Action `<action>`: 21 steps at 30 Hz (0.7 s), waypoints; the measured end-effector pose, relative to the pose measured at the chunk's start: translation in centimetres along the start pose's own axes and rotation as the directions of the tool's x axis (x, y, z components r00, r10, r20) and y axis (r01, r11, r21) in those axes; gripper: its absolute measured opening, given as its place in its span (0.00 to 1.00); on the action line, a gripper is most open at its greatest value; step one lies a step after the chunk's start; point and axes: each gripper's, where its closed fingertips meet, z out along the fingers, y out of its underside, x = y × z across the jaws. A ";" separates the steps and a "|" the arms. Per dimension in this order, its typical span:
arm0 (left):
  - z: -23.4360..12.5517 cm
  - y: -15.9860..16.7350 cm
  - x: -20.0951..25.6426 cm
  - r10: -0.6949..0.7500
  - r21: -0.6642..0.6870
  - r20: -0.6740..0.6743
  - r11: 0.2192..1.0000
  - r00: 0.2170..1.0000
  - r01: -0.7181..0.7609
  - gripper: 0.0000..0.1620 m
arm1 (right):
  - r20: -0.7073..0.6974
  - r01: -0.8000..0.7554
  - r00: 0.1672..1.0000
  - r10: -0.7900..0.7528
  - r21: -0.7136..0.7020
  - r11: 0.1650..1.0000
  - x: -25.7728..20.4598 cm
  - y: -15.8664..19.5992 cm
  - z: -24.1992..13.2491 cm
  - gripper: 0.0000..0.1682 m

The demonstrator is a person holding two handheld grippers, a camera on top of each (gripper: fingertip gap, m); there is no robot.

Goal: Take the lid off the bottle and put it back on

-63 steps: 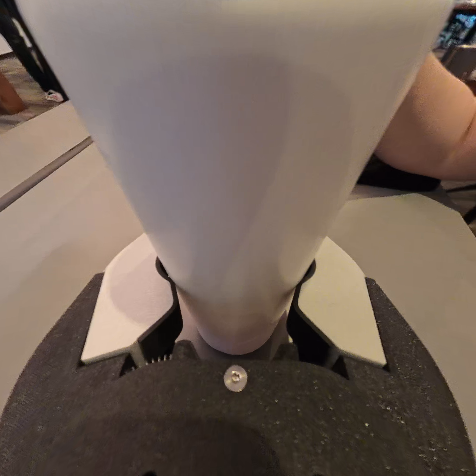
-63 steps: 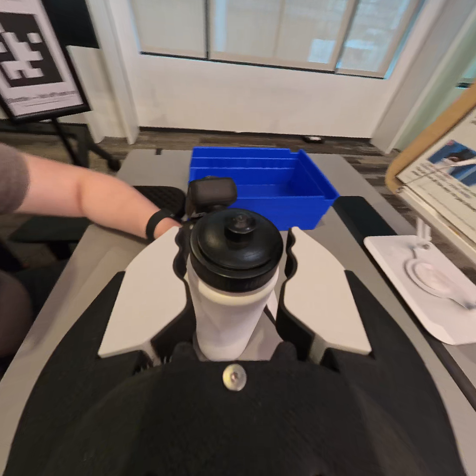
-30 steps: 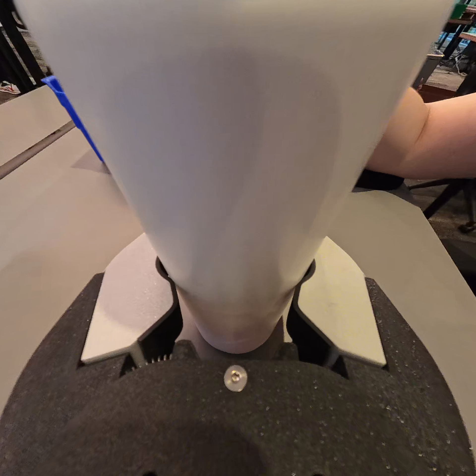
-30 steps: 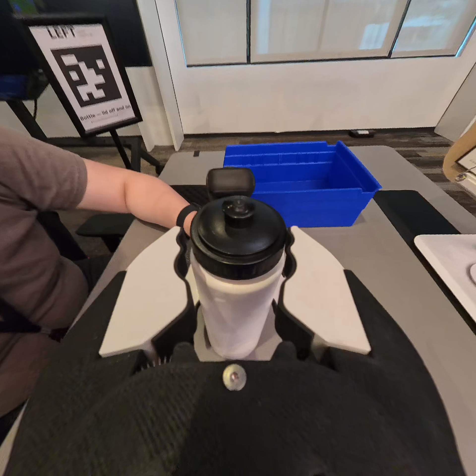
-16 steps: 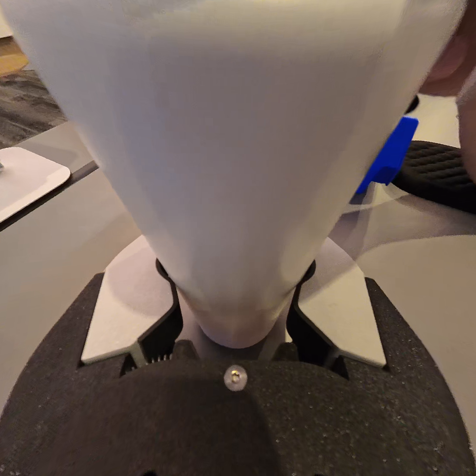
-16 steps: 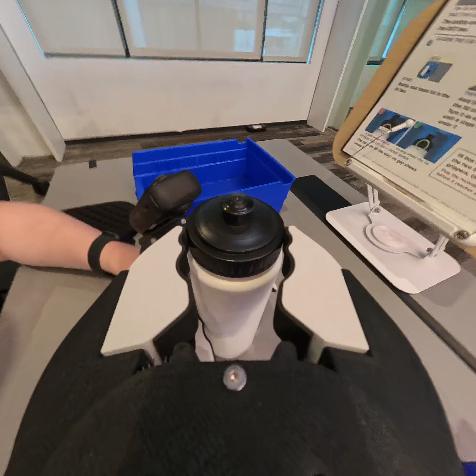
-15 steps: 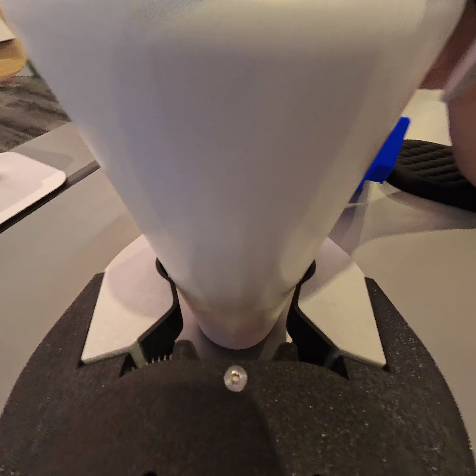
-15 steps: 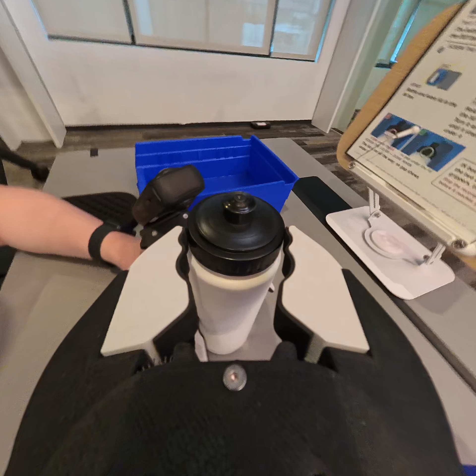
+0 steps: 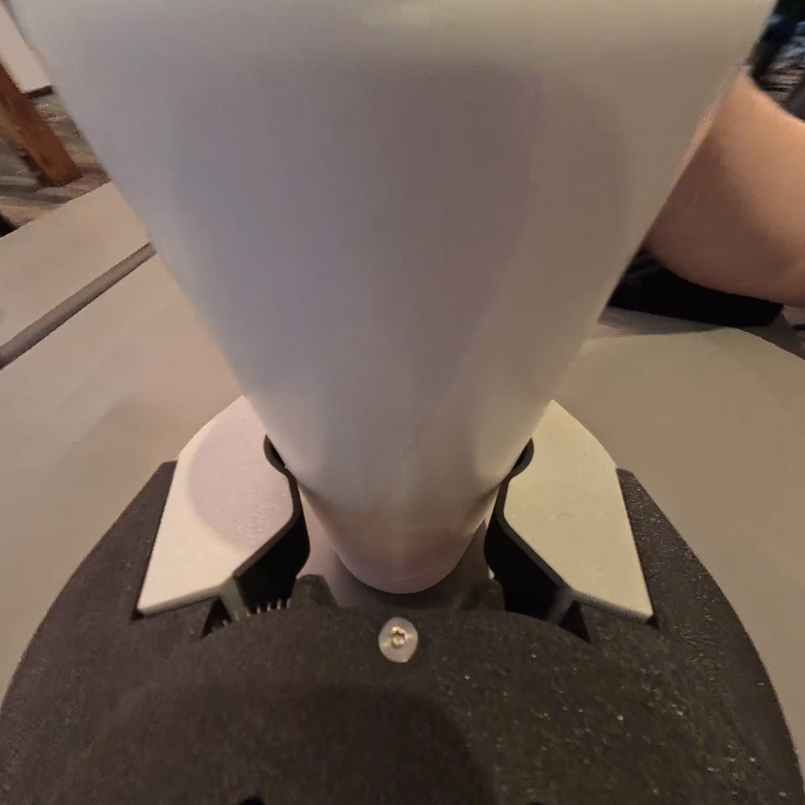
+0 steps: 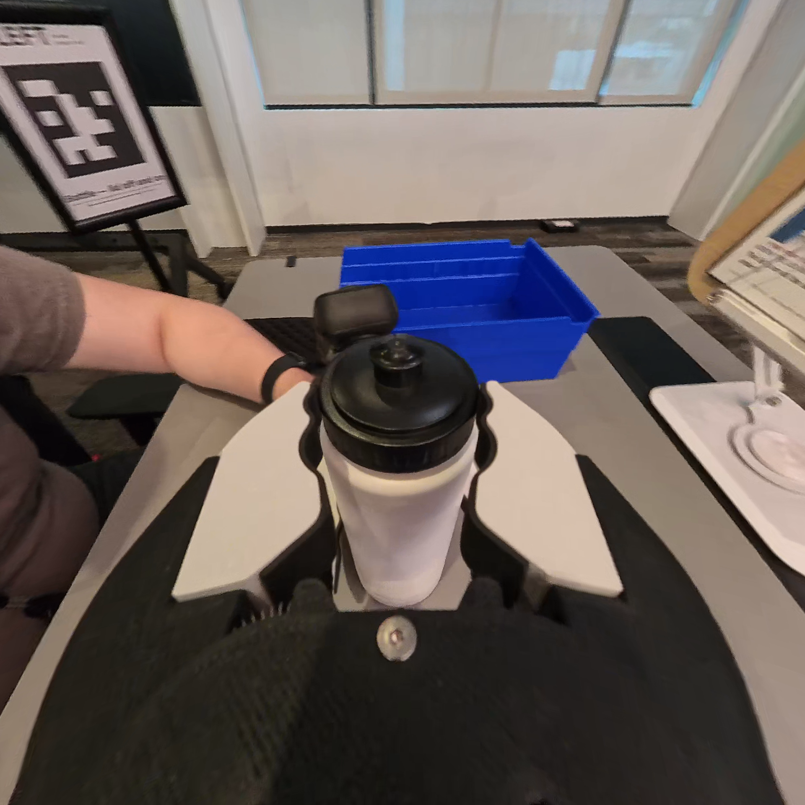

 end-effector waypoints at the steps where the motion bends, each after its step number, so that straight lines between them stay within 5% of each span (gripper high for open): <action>1: -0.1 0.0 -0.7 -0.023 -0.006 0.049 1.000 0.999 0.023 0.63 | -0.058 -0.023 0.998 0.023 -0.003 1.000 0.6 -0.1 0.2 0.42; 7: -1.0 0.5 -3.5 -0.095 -0.020 0.231 0.995 0.968 0.103 0.63 | -0.346 -0.069 0.935 0.078 0.036 0.997 2.3 -0.5 1.7 0.42; 11: -1.0 0.4 -2.4 -0.064 -0.009 0.127 0.998 0.990 0.066 0.63 | -0.193 0.050 0.980 -0.051 -0.009 0.999 0.9 -0.5 1.3 0.47; 15: -0.4 0.1 0.4 0.002 0.003 -0.053 1.000 0.999 -0.002 0.63 | 0.026 0.015 1.000 -0.016 0.055 0.998 -0.7 -0.8 0.0 0.46; 21: -0.1 0.1 2.2 0.047 -0.006 -0.121 0.999 0.991 -0.048 0.63 | 0.156 0.026 0.987 -0.033 0.041 0.999 -2.1 -0.3 -0.6 0.42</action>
